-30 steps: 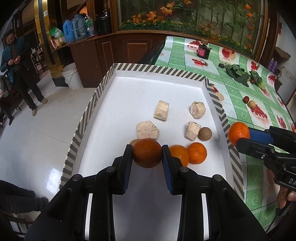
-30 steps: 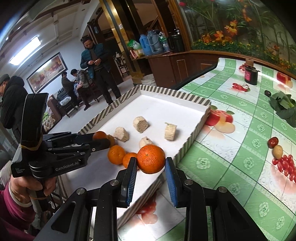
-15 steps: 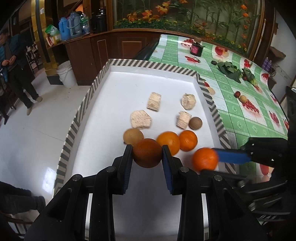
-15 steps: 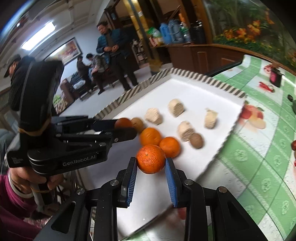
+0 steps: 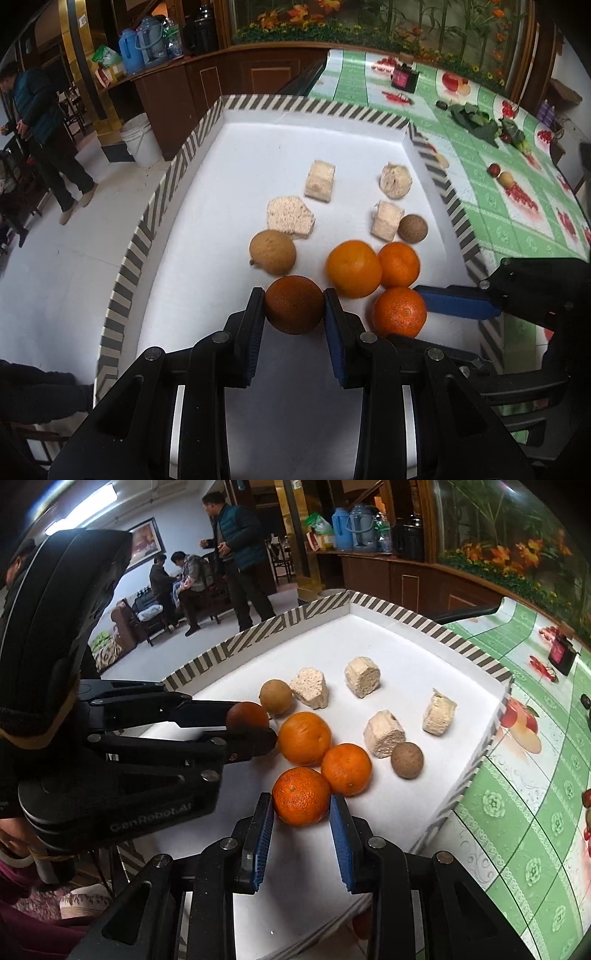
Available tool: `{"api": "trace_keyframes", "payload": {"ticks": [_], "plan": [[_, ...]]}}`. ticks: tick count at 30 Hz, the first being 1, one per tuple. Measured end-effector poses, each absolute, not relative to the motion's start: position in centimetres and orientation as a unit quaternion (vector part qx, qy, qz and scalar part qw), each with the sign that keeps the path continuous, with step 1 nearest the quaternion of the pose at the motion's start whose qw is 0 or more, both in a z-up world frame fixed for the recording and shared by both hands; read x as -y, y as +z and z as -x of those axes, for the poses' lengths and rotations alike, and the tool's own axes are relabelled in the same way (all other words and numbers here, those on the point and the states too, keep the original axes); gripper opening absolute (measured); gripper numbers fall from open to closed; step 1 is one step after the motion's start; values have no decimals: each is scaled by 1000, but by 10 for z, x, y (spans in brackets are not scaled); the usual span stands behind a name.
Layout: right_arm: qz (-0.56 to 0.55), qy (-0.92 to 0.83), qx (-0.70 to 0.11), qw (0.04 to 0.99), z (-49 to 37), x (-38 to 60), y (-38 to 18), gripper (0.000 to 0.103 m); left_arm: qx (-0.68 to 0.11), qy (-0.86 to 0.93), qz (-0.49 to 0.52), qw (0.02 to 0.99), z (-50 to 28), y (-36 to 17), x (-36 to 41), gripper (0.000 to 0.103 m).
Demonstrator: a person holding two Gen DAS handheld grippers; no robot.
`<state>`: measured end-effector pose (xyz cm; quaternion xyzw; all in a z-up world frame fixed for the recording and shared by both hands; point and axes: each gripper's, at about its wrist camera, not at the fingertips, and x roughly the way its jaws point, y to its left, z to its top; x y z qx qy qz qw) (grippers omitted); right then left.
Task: Organize fruits
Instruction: 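Open both tools to release the kiwi and orange into the tray, then move both open tools back to the last fruit on the tablecloth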
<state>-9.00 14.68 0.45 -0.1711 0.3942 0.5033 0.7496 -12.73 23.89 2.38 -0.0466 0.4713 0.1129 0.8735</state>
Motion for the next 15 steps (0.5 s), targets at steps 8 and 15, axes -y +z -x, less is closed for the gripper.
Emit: {"api": "trace_keyframes", "payload": {"ticks": [8, 15], "plan": [[171, 504, -392, 750, 90, -145, 5, 32, -471, 120, 45, 873, 128, 24, -238, 33], [153, 505, -393, 753, 90, -134, 10, 34, -466, 131, 49, 874, 131, 28, -241, 46]]}}
